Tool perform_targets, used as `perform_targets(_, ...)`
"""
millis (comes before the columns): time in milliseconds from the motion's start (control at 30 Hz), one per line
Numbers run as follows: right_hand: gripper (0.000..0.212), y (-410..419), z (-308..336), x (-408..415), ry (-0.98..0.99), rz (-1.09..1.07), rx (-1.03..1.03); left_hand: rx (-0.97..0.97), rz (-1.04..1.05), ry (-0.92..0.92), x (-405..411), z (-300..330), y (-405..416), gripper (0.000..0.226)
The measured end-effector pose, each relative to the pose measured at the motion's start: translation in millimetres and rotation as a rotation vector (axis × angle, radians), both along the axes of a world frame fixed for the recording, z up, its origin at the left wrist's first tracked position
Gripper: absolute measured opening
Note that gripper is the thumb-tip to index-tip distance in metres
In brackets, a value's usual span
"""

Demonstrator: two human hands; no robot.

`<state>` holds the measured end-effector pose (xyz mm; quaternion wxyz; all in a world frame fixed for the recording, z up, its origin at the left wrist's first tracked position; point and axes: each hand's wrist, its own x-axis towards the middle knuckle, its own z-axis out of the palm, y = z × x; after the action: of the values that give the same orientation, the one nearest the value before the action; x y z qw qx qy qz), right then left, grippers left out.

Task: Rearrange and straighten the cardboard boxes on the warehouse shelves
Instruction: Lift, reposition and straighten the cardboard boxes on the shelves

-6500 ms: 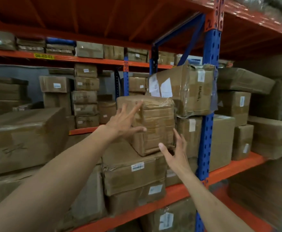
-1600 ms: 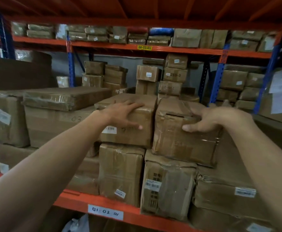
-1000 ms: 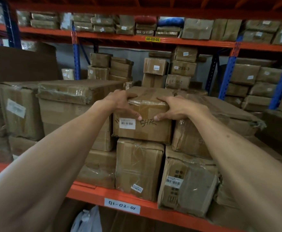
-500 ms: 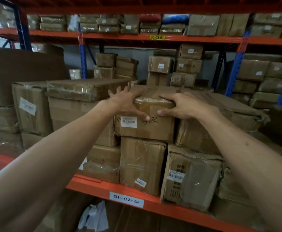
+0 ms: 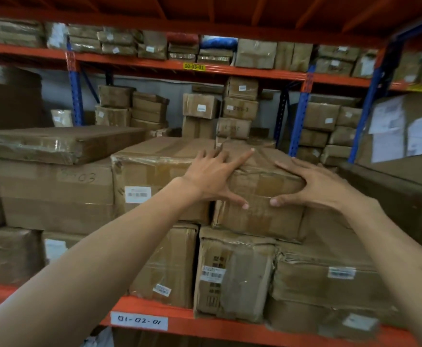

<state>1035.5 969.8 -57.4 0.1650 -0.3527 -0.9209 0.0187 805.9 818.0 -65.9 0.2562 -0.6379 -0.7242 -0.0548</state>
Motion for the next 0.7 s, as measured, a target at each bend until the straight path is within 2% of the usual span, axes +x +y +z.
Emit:
perform_targets(100,0.128,2.1,-3.9,3.0,0.167,0.107,-0.028,-0.027,0.036,-0.066,10.1,6.2,16.1,0.124)
perform_targets(200,0.119,-3.8,-9.0,1.8,0.242,0.130,-0.035,-0.035,0.068,-0.069,17.2,5.4,15.1,0.114)
perform_targets(333,0.113,-15.9,-11.7,5.2,0.232,0.106,-0.018,-0.032,0.057,-0.136,29.1,3.1,1.0,0.105)
perform_targets(700,0.111,-18.9,-4.1,7.9,0.227,0.124,0.015,-0.022,0.022,-0.326,37.2,11.9,-14.3,0.101)
